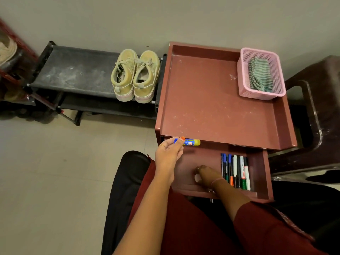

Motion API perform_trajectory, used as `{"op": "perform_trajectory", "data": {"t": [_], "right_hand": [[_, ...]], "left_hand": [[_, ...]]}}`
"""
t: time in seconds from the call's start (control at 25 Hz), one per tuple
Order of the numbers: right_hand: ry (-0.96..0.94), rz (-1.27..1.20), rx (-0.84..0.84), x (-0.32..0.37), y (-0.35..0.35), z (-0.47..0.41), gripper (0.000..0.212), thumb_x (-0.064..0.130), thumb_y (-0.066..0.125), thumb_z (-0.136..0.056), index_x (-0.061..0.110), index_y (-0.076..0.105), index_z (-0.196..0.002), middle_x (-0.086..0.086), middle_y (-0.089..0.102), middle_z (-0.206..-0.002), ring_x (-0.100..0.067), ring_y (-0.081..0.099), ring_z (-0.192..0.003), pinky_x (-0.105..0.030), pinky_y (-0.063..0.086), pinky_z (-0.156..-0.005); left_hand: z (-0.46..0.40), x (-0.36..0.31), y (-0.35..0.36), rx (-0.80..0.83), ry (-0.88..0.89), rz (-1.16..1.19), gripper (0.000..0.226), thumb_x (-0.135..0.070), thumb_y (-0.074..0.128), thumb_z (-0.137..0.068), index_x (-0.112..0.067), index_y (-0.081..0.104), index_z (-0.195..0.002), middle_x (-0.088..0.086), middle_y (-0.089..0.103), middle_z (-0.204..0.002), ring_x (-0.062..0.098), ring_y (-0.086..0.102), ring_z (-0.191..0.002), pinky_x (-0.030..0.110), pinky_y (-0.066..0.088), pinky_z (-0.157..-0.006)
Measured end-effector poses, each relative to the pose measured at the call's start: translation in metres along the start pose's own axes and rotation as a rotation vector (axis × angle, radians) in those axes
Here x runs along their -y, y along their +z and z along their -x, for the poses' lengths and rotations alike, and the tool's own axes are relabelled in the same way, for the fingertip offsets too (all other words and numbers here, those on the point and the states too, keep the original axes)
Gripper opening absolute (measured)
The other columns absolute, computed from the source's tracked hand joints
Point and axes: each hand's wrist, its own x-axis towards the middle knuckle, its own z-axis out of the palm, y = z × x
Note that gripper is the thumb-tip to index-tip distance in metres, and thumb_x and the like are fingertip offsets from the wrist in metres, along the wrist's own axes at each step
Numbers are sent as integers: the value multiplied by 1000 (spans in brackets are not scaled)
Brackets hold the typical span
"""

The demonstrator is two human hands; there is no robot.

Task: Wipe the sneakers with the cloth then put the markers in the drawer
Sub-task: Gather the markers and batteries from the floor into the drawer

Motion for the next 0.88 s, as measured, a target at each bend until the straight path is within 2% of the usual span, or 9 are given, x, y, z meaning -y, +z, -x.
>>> {"op": "perform_trajectory", "data": {"t": [0.12,0.2,0.28,0.36,0.48,0.6,0.68,0.76,0.88], "right_hand": [[-45,-16,69,-3,-7,0,38,21,59,-82,21,60,-120,-8,58,-127,-27,56,-113,-35,47,-95],[-64,-52,59,-6,-19,5,39,17,62,-84,17,60,-123,-8,59,-127,-27,55,-115,-34,45,-97],[-44,-212,-85,-9,-40,19,29,14,57,-88,9,66,-114,-11,64,-117,-26,59,-107,-32,45,-96],[-18,-407,-267,-14,-66,42,18,15,59,-88,10,71,-101,-5,69,-96,-16,62,-88,-24,47,-85],[-120,-631,-425,-12,-102,86,20,23,65,-88,24,69,-108,8,67,-89,0,61,-78,-11,44,-74],[-280,-513,-411,-1,-116,104,32,28,66,-87,26,65,-119,17,64,-109,16,56,-81,-1,38,-74],[-304,-410,-383,2,-114,98,31,26,66,-88,27,65,-119,15,65,-108,12,55,-83,-3,38,-76],[-306,-427,-354,-1,-111,94,33,25,66,-87,29,64,-120,14,64,-104,9,55,-85,-6,41,-77],[-316,-436,-311,-8,-106,87,36,24,68,-86,27,62,-121,21,58,-98,15,52,-83,-4,37,-73]], "left_hand": [[-4,1,4,4,-20,-27,29,-20,73,-84,-10,66,-111,6,72,-99,11,69,-90,24,55,-83],[-4,3,6,5,-22,-52,31,-21,73,-83,-10,66,-111,7,72,-99,12,68,-91,25,54,-83],[-5,6,6,-13,-9,-93,31,-23,74,-83,-11,66,-111,7,72,-100,13,67,-92,25,54,-83],[-5,8,6,-32,23,-154,30,-25,75,-82,-13,67,-108,6,71,-99,15,67,-93,24,55,-81],[-4,12,9,-17,51,-252,24,-25,75,-82,-15,68,-103,2,71,-90,15,67,-91,24,56,-79],[1,15,15,72,-2,-284,18,-23,73,-84,-16,69,-100,4,70,-94,13,67,-92,22,54,-77],[3,15,17,138,-51,-266,21,-21,71,-85,-14,68,-105,7,71,-101,14,67,-97,21,54,-80],[4,15,17,183,-98,-231,22,-18,70,-86,-11,67,-107,10,71,-104,14,68,-98,24,54,-85],[5,16,20,198,-124,-219,24,-16,70,-87,-11,65,-109,10,70,-106,14,67,-99,27,54,-88]]}}
